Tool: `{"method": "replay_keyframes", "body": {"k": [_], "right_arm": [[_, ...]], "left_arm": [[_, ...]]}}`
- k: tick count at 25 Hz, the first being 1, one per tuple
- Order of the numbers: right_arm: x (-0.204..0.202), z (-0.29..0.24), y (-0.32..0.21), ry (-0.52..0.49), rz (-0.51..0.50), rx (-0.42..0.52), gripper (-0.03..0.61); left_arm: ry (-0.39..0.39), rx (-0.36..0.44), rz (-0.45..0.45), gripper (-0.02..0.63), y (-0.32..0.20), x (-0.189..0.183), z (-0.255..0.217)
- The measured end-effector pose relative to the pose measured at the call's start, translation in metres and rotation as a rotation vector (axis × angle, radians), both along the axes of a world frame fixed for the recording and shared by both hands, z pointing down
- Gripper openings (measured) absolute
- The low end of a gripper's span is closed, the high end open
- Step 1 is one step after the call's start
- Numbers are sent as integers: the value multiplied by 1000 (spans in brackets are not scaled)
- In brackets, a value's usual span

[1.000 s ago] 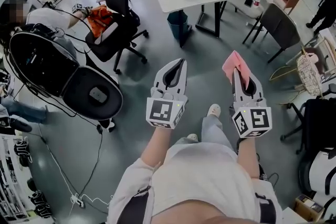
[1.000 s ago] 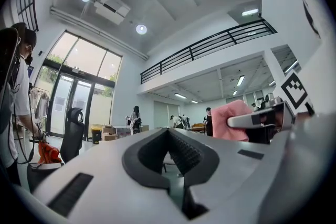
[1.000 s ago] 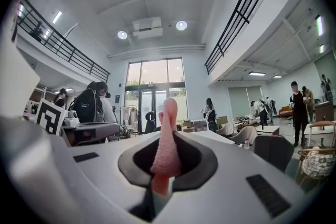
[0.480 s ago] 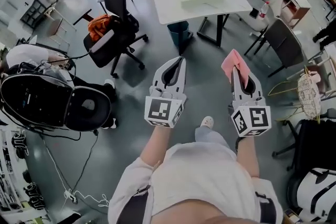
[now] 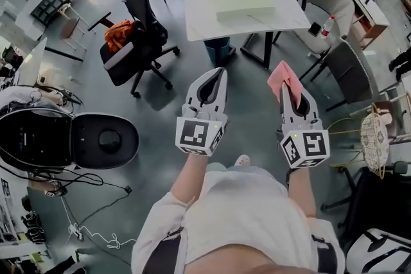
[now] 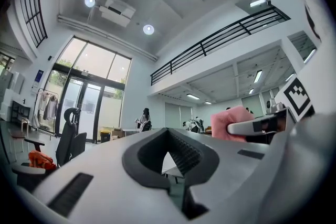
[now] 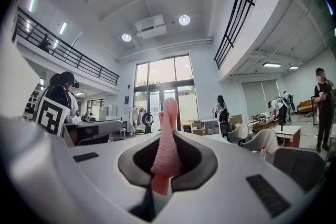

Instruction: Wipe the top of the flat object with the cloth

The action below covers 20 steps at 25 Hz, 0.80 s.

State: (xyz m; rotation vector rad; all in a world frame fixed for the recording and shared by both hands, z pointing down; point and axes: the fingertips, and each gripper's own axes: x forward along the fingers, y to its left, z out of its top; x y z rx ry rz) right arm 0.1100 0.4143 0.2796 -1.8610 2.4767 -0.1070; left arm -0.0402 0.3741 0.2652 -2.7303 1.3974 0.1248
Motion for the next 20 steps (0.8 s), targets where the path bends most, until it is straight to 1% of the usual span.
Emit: {"method": "replay_keyframes", "body": {"k": [4,9,16,20], "right_arm": [[14,4,-21,-18,-18,-8,29],[21,6,-42,-30,-25,-14,29],[25,10,-84,-29,-2,-14,29],[19,8,-113,-33,17,-18,29]], "left_arm": [[-10,-9,-15,12,-17,15,4],[-15,-18,-28,12,-37,20,4],[-23,-25,-10,12,-80,23,11],[-28,-27,8,12,-111,17,9]]}}
